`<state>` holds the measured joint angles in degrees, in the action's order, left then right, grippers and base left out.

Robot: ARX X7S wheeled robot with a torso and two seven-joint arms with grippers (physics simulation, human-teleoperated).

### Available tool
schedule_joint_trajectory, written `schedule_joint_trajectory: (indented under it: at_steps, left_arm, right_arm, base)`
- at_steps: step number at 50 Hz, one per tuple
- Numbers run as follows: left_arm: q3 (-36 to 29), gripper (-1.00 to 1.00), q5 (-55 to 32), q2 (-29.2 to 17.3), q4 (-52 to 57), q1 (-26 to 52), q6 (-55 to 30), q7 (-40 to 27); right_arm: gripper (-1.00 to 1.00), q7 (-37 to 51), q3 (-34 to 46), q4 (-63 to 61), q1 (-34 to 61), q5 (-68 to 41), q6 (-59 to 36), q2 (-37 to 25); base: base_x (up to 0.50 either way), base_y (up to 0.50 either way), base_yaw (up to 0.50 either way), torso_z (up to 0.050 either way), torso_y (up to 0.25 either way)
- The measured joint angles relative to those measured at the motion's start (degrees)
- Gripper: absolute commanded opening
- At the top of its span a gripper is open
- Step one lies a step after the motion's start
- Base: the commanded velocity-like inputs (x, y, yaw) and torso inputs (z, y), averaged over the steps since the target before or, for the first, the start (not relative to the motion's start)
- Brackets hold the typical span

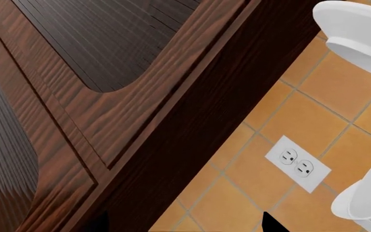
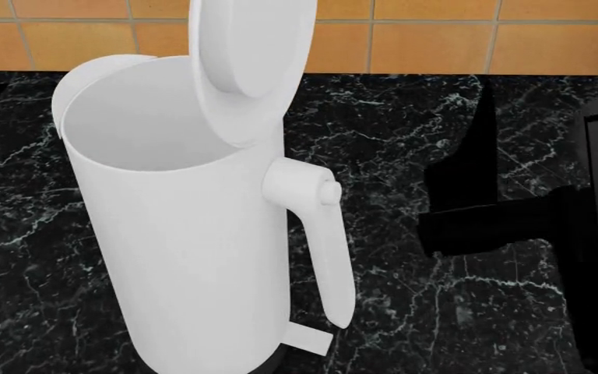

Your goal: Close the lid of the electric kettle.

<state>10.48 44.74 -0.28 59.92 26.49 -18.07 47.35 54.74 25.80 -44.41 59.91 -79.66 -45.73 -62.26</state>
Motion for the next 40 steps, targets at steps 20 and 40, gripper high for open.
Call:
schedule_joint_trajectory:
  at_steps: [20, 40]
  left_arm:
    - [-1.73, 1.00, 0.14, -1.16, -0.45, -1.65, -0.86, -3.81]
    - [2.05, 1.00, -1.50, -0.07, -0.03, -3.22, 1.12, -4.01]
  right_arm:
    - [1.00, -11.31, 6.17, 12.14, 14.36, 5.51, -6.99, 11.52]
    - [1.00, -21.42, 12.38, 19.71, 19.09, 12.37, -6.93, 19.46]
  base:
    - [0.00, 0.00, 0.00, 0.000, 0.000]
    - [0.00, 0.00, 0.00, 0.000, 0.000]
